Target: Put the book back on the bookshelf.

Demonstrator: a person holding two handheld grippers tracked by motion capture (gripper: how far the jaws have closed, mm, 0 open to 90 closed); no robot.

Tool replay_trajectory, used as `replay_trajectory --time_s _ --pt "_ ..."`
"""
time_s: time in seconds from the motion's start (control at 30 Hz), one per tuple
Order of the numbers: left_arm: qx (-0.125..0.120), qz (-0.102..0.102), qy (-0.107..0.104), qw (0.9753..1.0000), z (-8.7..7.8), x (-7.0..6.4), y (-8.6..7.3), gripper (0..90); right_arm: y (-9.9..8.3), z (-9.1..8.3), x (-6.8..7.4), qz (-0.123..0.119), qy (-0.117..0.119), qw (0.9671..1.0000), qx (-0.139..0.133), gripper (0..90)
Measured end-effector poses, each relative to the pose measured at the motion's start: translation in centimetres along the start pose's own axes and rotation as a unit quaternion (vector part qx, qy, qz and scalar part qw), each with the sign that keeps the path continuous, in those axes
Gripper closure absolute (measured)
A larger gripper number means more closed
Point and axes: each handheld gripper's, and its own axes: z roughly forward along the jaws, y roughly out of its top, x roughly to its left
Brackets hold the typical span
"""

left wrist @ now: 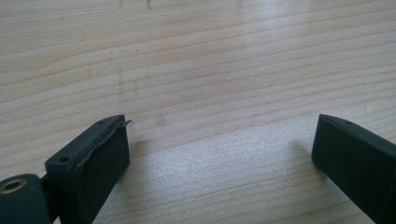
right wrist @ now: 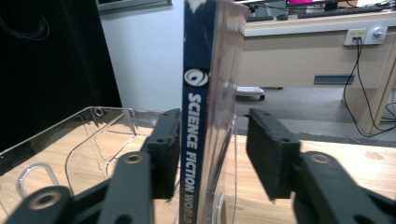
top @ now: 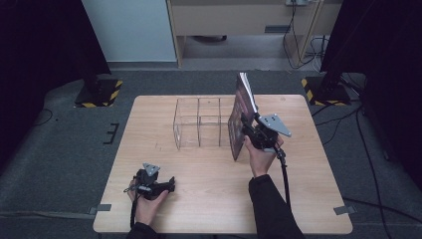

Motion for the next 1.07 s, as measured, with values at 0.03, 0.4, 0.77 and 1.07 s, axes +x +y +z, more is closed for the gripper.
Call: replay_trajectory --time_s 0.03,0.4,0.77,1.07 --pt "0.0 0.0 0.0 1.0 0.0 0.0 0.0 3.3 0.0 0.0 0.0 0.001 0.003 1.0 -0.002 47.4" --pt "0.0 0.0 0.0 1.0 0.0 0.0 0.0 3.3 0.3 -1.6 -0.9 0.004 0.057 0.9982 0.017 23.9" --pt "0.0 0.0 0.0 1.0 0.0 0.0 0.0 3.3 -2.2 -5.6 -3.7 -0.018 0.091 0.9929 0.075 16.2" --pt "0.0 0.0 0.0 1.0 0.0 0.0 0.0 3.4 -6.9 -7.4 -7.3 -0.059 0.071 0.9812 0.169 11.2"
